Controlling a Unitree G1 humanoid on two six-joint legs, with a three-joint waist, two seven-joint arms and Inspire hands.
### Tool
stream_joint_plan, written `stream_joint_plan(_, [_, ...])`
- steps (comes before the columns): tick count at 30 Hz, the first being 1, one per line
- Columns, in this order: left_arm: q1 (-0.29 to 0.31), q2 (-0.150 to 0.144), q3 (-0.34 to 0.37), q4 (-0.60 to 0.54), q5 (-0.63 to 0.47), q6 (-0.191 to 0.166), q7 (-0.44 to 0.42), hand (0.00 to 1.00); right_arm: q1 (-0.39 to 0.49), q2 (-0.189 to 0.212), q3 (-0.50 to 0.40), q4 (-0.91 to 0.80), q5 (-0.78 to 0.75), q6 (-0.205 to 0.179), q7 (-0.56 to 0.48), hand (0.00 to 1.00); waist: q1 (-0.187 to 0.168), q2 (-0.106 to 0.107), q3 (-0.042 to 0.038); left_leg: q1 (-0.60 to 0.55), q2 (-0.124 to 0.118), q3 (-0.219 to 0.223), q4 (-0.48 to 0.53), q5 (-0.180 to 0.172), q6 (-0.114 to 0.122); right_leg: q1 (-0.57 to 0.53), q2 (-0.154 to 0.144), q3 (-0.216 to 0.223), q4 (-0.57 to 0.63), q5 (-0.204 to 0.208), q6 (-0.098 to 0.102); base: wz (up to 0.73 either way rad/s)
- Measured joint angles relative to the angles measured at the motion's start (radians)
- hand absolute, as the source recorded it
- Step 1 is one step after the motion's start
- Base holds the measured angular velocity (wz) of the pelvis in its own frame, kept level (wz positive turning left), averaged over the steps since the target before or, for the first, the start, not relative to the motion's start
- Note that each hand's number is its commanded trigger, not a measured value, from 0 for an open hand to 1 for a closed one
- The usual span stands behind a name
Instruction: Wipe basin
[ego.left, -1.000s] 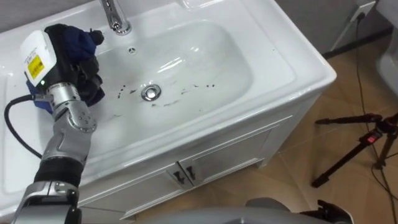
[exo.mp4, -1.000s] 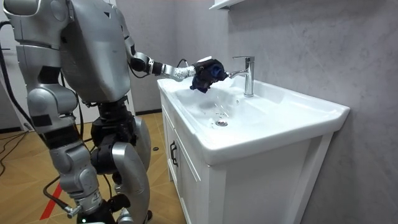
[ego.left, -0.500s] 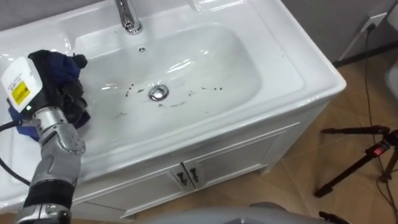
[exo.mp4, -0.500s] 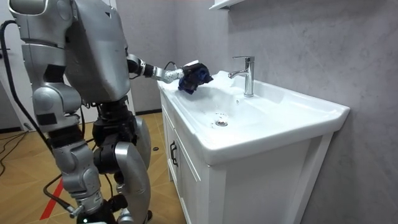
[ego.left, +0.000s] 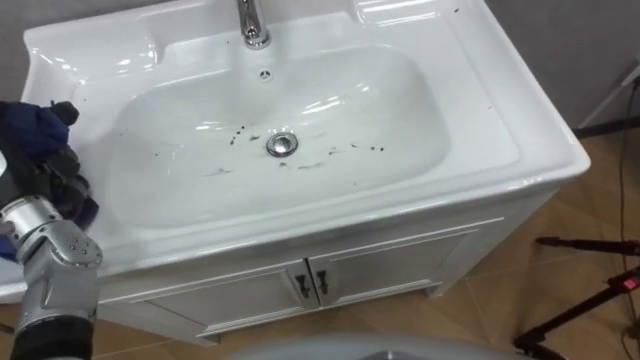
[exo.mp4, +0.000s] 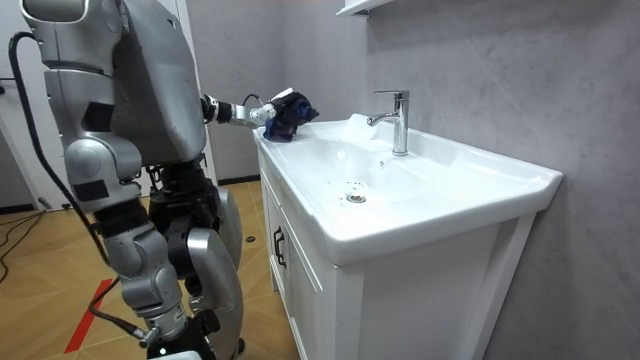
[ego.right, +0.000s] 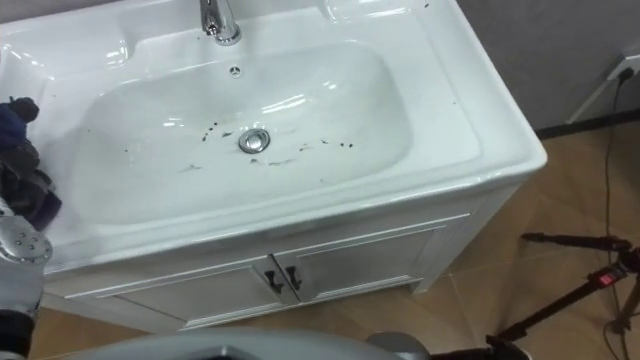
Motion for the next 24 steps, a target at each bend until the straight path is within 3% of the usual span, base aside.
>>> stream_joint_plan(7, [0.000, 0.000, 0.000, -0.004, 0.000, 0.007, 0.000, 0.97, 0.000, 0.000, 0.000, -0.003, 0.006, 0.000, 0.000, 0.00, -0.001, -0.001, -0.0015, 0.001, 0.000, 0.000, 0.000, 0.000, 0.000, 0.007, 0.000, 0.000, -0.001, 0.000, 0.000, 0.00])
stream_joint_plan(10, [0.000, 0.000, 0.000, -0.004, 0.001, 0.011, -0.001, 0.02, 0.000, 0.000, 0.000, -0.004, 0.007, 0.000, 0.000, 0.00, -0.002, -0.001, -0.0013, 0.002, -0.001, 0.001, 0.000, 0.000, 0.000, 0.006, 0.000, 0.000, -0.003, -0.001, 0.001, 0.00])
stream_joint_plan(24, [0.000, -0.003, -0.002, -0.020, 0.001, 0.024, -0.002, 0.00, 0.031, 0.000, -0.003, -0.004, 0.006, -0.001, -0.003, 0.00, -0.018, 0.010, 0.0040, 0.003, -0.001, -0.003, -0.001, 0.000, 0.000, 0.014, -0.001, -0.009, -0.018, -0.001, 0.003, 0.02])
